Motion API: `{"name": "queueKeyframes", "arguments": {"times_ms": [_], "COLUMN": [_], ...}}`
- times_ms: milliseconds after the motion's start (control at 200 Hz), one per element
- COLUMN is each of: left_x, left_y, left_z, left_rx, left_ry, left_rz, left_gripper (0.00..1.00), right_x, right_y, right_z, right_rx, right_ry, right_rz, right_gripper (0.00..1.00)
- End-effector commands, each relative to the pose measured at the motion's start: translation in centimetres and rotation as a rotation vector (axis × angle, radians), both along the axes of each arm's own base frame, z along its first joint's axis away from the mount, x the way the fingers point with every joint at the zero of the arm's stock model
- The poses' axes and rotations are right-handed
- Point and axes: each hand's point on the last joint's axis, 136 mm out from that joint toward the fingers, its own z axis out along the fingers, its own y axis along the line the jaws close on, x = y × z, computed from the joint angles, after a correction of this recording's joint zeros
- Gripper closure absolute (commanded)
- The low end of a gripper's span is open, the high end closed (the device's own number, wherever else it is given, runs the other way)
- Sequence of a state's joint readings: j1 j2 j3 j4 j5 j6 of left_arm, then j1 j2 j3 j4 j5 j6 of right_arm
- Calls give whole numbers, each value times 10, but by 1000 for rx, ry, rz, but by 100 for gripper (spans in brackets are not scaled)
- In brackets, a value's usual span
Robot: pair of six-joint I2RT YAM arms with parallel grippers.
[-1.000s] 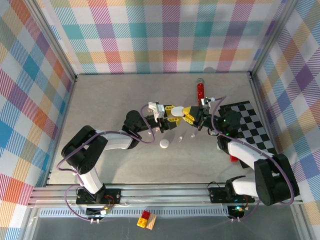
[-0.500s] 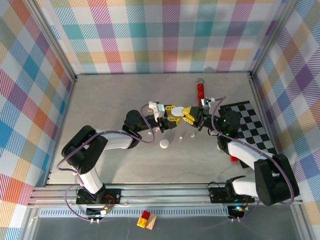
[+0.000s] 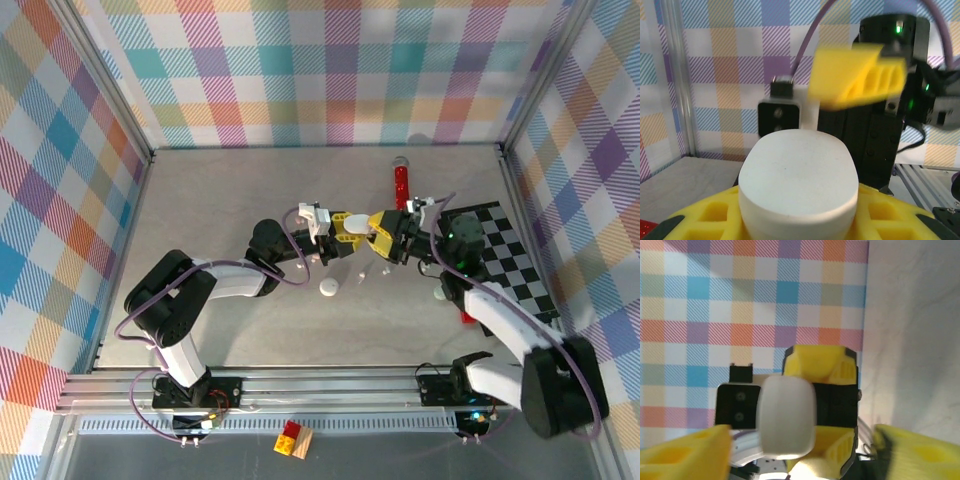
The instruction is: Insert the wireless bluetooth earbuds into the charging case
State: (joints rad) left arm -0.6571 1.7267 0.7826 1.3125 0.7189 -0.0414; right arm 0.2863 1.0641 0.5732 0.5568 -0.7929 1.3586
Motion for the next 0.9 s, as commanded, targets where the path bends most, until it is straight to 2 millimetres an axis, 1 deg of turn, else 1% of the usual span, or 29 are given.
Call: {"name": "queueKeyframes", "arguments": {"times_ms": [0, 110, 135, 190, 235, 330, 405, 575, 710, 790, 895], "left_x": [-10, -16, -17, -21, -25, -32, -38, -49, -53, -54, -55], "left_y": [9, 17, 19, 21, 23, 24, 25, 28, 28, 27, 26], "left_z": [11, 5, 4, 1, -2, -6, -8, -12, -13, -14, -12], "left_rx": [-22, -8, -5, 2, 8, 16, 23, 36, 41, 42, 42], "left_ry": [-35, -24, -22, -16, -8, 12, 25, 49, 68, 73, 74], "left_rz": [-29, -38, -37, -44, -52, -78, -106, -149, -176, -186, -199], "left_gripper": [65, 66, 66, 66, 66, 66, 66, 66, 66, 66, 65], "right_x": [-10, -20, -23, -28, -32, -41, -38, -27, -18, -10, 0], "right_y": [-17, -31, -32, -33, -31, -21, -13, 5, 16, 19, 17], "right_z": [-6, 2, 2, 9, 16, 21, 21, 8, 4, 4, 3], "right_rx": [-298, -505, -550, -616, -654, -742, -838, -962, -998, -1016, -1052], "right_ry": [-195, -394, -442, -555, -644, -855, -989, -1135, -1176, -1177, -1165], "right_rz": [-64, -69, -49, -9, 23, 108, 134, 216, 248, 229, 180], "right_gripper": [9, 5, 5, 4, 3, 2, 1, 1, 1, 1, 1]}}
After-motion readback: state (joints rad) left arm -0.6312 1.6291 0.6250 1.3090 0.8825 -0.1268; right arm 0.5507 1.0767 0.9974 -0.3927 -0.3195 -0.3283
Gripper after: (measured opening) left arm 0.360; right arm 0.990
